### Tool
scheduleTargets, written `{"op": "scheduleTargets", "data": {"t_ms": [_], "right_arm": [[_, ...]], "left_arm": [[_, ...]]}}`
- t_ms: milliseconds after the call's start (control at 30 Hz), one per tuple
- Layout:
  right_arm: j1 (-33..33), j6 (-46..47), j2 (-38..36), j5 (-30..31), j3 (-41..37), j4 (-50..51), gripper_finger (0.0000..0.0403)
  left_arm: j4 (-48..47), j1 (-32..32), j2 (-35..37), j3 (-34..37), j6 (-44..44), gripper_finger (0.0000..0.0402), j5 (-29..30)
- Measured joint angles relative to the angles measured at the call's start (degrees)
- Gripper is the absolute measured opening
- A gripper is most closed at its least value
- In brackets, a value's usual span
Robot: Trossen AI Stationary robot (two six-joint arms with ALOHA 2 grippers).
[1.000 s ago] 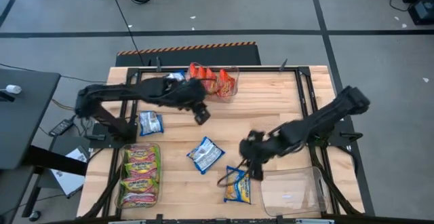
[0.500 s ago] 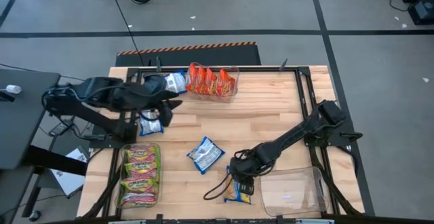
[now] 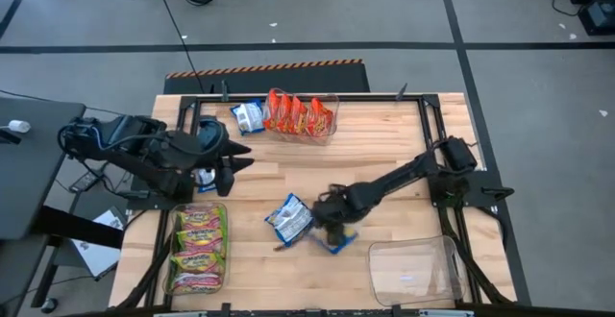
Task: Sort Maruchan noodles
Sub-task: Put the blue noodle pack into the bottom right transparent bin
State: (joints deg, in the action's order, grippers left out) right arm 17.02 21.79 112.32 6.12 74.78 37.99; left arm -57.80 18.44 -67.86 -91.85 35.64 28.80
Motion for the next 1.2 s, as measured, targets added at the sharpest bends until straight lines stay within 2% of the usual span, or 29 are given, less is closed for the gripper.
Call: {"op": "scheduleTargets", "data": {"t_ms": [100,167,233,300,500,633,767,900,1000,1100,1200], "right_arm": [[-1.63,-7.54,-0.55,-0.62,0.0,-13.46,0.0197],[-2.01,-11.25,-0.64,-5.46,0.02,-24.22,0.0197],[-1.74,-12.28,-0.65,-10.15,0.02,-31.65,0.0197],[-1.11,-9.75,-1.0,-12.13,0.04,-34.07,0.0197],[1.87,3.94,-3.89,-15.88,0.04,-21.85,0.0197],[4.14,5.26,-3.8,-17.54,0.02,-8.67,0.0197],[3.98,5.11,-3.85,-9.26,0.04,7.73,0.0197],[2.37,5.5,-5.32,-0.07,0.0,19.29,0.0197],[1.9,6.57,-7.59,4.1,0.0,23.42,0.0197],[1.9,9.78,-10.22,5.83,0.0,22.31,0.0197],[1.61,22.97,-12.11,5.87,0.02,17.7,0.0197]], "left_arm": [[0.02,0.2,0.0,0.0,0.18,0.016,0.13],[0.02,0.22,0.0,0.0,0.21,0.016,0.13],[-0.07,0.22,0.0,0.0,0.86,0.016,0.13],[-0.94,0.22,0.0,0.0,1.48,0.016,-0.08],[-2.92,0.18,0.0,0.02,0.89,0.016,-0.37],[-3.39,-0.4,0.0,0.02,-0.36,0.016,2.01],[-3.37,-1.19,-0.25,0.02,-1.61,0.016,1.41],[-2.17,-2.45,-1.77,0.81,-2.85,0.016,-2.82],[0.12,-3.32,-2.6,4.29,-2.7,0.016,-5.45],[3.09,-4.78,-3.67,10.0,-1.74,0.016,-11.43],[6.11,-5.11,-4.02,16.37,-1.18,0.016,-12.55]]}}
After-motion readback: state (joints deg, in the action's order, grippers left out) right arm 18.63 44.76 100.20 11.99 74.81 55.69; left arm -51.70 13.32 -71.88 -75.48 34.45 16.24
